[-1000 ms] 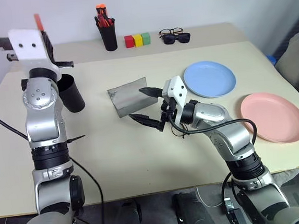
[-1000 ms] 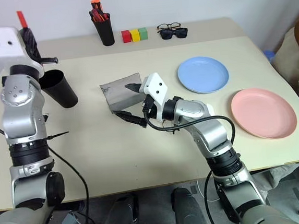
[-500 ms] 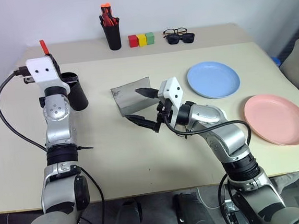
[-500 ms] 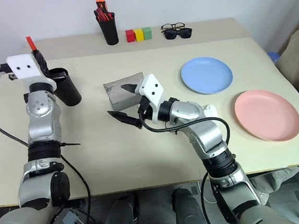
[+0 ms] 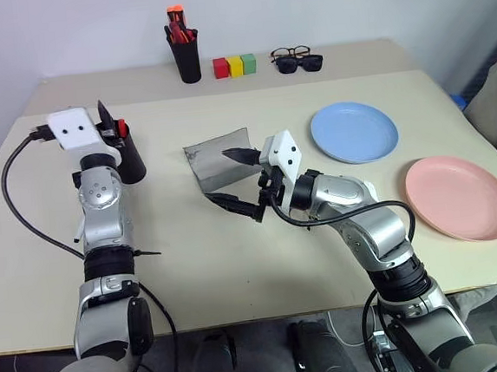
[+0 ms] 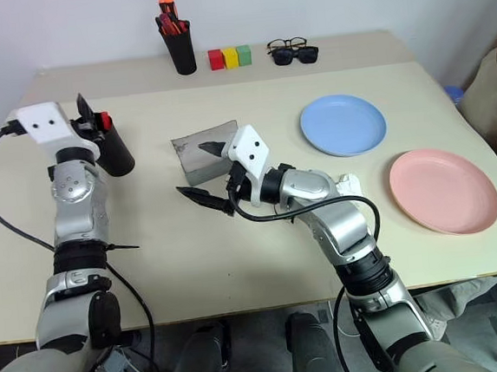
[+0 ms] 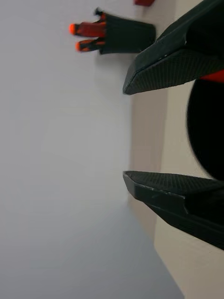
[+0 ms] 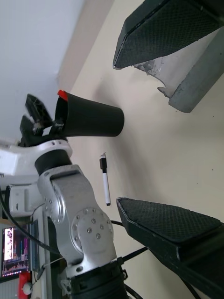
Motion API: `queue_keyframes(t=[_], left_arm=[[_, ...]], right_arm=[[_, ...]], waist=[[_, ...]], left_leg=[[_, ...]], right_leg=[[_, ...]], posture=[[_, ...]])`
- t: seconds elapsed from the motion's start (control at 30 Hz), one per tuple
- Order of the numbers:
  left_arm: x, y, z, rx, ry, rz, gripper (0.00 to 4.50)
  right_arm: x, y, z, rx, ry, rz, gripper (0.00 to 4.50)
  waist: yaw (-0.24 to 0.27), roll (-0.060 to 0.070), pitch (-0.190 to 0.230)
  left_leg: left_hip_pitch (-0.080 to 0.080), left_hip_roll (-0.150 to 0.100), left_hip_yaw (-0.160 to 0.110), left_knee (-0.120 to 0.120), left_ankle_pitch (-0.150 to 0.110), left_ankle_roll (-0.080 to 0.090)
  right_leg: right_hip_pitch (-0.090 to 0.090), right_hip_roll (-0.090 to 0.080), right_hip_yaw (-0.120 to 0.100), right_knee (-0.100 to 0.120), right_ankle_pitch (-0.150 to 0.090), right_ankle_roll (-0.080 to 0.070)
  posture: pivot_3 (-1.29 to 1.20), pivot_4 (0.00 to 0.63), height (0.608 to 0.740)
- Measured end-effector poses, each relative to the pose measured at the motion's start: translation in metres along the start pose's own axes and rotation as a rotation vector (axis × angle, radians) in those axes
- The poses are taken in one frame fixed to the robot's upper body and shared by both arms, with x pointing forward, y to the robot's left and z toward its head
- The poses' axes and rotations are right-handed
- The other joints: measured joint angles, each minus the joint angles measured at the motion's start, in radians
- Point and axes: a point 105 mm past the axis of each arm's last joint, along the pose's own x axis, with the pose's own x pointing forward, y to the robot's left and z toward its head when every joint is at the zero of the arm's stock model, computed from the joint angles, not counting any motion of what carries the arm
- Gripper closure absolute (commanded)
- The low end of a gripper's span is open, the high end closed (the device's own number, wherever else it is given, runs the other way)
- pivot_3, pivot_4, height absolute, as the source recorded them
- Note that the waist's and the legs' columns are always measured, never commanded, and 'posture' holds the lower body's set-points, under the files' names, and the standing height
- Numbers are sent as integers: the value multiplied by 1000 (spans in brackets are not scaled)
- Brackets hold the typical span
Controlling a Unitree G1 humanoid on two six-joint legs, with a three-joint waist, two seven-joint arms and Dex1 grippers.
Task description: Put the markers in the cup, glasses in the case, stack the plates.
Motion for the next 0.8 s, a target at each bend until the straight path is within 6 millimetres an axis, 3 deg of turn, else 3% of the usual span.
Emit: queue_keyframes(t=[0.07,0.13,0.17,0.2,0.3,0.37,0.5,0.67,0.77,0.8], left_arm=[[1,21,16,10,-39,74,1556],[-2,53,28,98,-19,144,990],[-5,68,28,138,11,176,458],[-9,82,25,176,64,205,59],[-25,108,0,264,313,228,59],[-33,109,-17,273,457,201,59],[-61,92,-60,174,817,73,59],[-81,74,-85,153,1063,-42,59],[-80,70,-87,143,1081,-63,59],[-78,69,-88,135,1087,-62,289]], right_arm=[[0,0,0,-1,2,-2,0],[-1,0,0,-2,3,-2,0],[-2,-1,-1,-3,7,-5,0],[-3,-1,-2,-3,11,-6,0],[-4,-1,-4,4,18,-6,0],[-4,0,-5,6,17,-1,0],[-3,1,-4,9,13,5,0],[-2,2,-4,12,8,5,0],[-2,1,-4,11,8,2,0],[-3,1,-5,13,9,-1,0]], waist=[[-2,0,0],[-10,0,0],[-13,0,0],[-15,0,0],[-15,0,0],[-12,-1,0],[-18,-2,-1],[-26,-2,-1],[-24,-2,-1],[-23,-2,-1]], left_leg=[[0,0,0,0,0,0],[1,0,0,-1,0,0],[1,0,0,-1,0,0],[1,0,0,-1,0,0],[1,0,-1,0,0,0],[1,0,-1,0,0,0],[1,0,-1,0,0,0],[1,0,-2,-1,0,0],[1,0,-2,-1,0,0],[1,0,-2,-1,0,0]], right_leg=[[0,0,0,0,0,0],[0,0,0,1,0,0],[0,0,0,1,0,0],[0,0,0,1,0,0],[1,0,-1,2,0,0],[1,0,-1,1,0,0],[1,0,-1,2,0,0],[0,1,-1,2,0,0],[-1,0,-1,2,0,0],[0,0,-1,2,0,0]], posture=[[0,150,740],[0,150,740],[0,150,740],[0,150,740],[0,150,740],[0,150,740],[0,150,740],[0,150,740],[0,150,740],[0,150,740]])
